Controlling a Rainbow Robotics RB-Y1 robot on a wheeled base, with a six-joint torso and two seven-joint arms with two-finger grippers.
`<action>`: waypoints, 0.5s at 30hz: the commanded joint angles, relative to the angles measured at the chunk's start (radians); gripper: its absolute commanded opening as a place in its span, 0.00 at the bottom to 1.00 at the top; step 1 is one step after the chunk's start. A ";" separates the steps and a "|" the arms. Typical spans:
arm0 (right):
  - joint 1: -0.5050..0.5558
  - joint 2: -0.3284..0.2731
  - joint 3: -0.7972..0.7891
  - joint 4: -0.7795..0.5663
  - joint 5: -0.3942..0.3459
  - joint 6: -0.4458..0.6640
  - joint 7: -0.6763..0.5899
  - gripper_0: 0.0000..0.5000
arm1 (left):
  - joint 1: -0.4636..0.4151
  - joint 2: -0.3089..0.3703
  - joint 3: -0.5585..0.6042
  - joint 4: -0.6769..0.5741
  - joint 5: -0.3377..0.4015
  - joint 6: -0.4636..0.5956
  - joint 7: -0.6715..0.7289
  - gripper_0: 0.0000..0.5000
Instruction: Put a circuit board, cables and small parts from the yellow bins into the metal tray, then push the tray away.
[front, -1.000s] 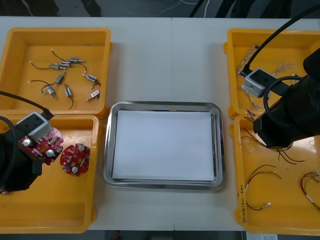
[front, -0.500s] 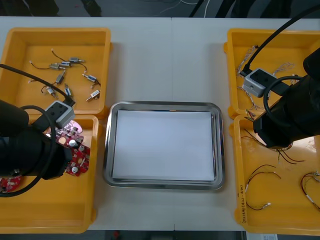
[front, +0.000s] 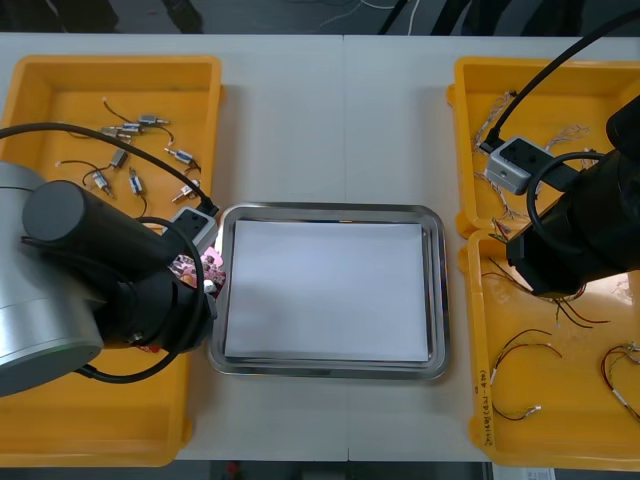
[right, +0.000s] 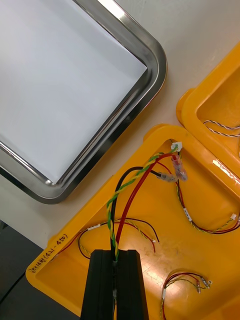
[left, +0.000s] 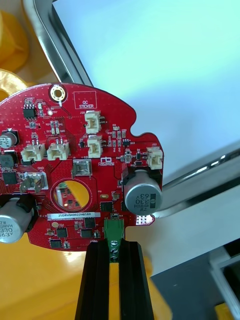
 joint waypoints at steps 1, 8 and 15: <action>-0.033 0.002 0.006 -0.009 -0.011 0.004 -0.036 0.00 | -0.079 -0.061 -0.082 0.045 -0.051 0.000 0.140 0.00; -0.033 0.002 0.006 -0.009 -0.015 0.004 -0.039 0.00 | -0.127 -0.111 -0.208 0.132 -0.138 -0.071 0.226 0.00; -0.033 0.002 0.005 -0.009 -0.018 0.004 -0.040 0.00 | -0.128 -0.131 -0.289 0.189 -0.193 -0.156 0.269 0.00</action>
